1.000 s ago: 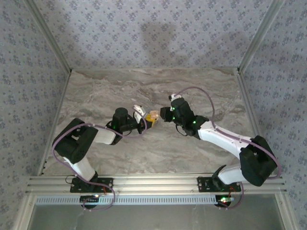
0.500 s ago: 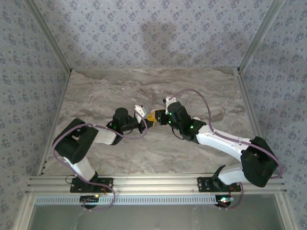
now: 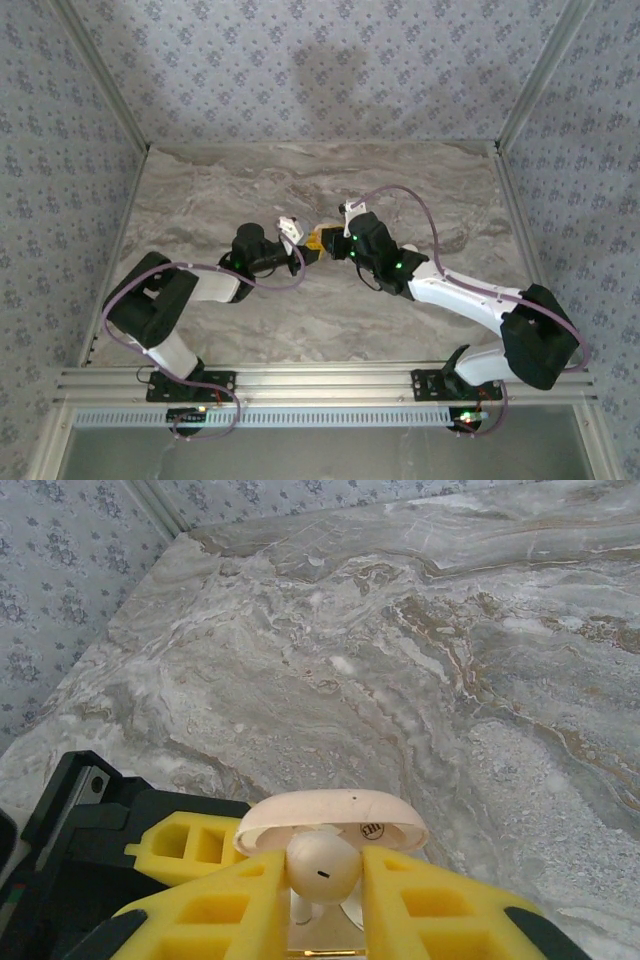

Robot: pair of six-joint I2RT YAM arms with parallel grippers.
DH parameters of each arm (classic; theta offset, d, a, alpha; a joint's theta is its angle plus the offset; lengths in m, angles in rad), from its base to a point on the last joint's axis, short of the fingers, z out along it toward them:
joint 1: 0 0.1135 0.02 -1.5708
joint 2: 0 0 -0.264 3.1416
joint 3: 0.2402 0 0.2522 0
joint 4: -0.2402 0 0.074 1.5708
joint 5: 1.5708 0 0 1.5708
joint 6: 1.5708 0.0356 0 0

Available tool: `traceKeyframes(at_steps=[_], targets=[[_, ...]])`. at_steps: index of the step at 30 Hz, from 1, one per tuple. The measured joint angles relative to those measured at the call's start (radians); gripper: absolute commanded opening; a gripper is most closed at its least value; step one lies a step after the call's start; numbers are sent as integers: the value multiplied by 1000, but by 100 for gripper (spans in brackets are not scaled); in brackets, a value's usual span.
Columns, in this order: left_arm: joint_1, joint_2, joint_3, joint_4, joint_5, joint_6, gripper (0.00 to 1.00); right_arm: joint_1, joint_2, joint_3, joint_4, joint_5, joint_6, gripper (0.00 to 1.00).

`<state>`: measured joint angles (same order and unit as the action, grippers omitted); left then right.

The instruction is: Insert the wireless bluetooth earbuds into the charging case

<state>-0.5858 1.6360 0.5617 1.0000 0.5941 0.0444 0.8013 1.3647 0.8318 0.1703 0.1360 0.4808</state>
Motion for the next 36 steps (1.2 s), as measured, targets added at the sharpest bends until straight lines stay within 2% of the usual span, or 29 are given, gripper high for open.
traceKeyframes(at_steps=[36], targets=[[0, -14, 8, -25, -7, -4, 19, 2, 2, -53, 122, -51, 11, 26]])
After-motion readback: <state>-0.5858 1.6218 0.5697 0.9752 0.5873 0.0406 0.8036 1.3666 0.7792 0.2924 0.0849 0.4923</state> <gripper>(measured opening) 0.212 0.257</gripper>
